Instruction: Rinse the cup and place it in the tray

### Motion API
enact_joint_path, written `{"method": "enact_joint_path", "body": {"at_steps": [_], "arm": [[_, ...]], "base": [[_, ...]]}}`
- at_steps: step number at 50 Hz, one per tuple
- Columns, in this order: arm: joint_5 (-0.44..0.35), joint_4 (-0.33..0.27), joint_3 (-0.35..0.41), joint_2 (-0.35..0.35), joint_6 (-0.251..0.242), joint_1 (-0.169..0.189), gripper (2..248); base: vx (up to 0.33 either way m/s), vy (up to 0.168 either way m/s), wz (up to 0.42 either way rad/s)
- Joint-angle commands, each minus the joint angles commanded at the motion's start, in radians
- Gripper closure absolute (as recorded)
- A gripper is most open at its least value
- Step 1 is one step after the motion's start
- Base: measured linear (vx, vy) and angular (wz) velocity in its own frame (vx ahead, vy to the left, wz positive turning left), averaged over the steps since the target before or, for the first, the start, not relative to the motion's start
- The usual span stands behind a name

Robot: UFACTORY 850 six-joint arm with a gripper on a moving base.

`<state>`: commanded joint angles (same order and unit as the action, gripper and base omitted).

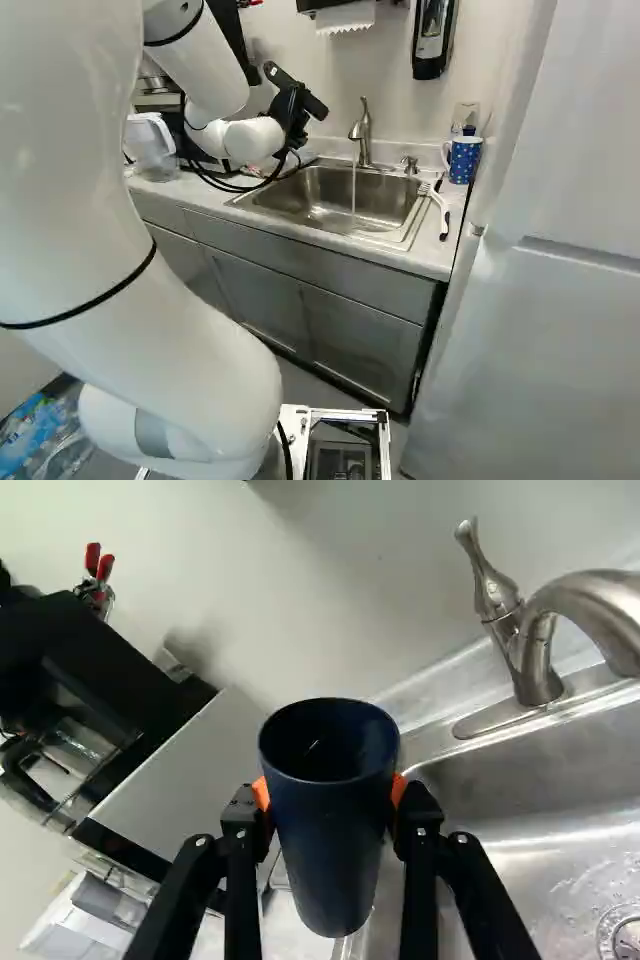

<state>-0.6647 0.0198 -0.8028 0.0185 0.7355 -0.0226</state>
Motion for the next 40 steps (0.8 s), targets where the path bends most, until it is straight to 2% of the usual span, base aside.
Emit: {"method": "enact_joint_path", "body": {"at_steps": [40], "arm": [[0.000,0.000,0.000,0.000,0.420,0.000,125]], "base": [[0.000,0.000,0.000]]}}
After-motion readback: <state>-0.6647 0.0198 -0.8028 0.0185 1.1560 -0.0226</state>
